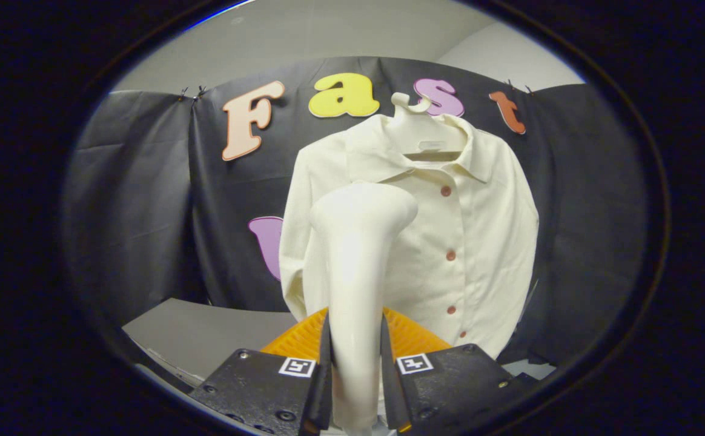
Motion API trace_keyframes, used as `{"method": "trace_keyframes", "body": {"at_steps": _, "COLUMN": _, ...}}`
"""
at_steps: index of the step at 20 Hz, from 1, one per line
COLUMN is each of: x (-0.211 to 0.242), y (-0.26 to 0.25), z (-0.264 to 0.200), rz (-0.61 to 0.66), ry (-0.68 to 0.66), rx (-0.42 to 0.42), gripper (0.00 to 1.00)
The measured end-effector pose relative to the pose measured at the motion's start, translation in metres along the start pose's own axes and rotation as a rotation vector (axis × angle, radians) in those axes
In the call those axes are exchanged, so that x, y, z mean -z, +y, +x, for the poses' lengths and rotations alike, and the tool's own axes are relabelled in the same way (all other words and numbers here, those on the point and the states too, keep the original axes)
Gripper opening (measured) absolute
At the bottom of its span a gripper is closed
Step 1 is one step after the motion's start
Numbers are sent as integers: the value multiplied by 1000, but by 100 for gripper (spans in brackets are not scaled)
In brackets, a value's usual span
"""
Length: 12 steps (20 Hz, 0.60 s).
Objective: Iron the clothes twice with a garment steamer, once on the left side and once on the right side.
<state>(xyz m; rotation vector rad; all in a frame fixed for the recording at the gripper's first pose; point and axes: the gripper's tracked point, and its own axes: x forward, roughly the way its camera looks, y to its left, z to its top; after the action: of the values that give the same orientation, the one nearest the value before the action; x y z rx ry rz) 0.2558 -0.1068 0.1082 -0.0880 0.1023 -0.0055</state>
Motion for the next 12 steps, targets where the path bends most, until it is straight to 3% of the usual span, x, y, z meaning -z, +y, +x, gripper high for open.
{"method": "trace_keyframes", "body": {"at_steps": 12, "x": 50, "y": -12, "z": 29, "rz": 43, "ry": 57, "rx": -54, "gripper": 35}}
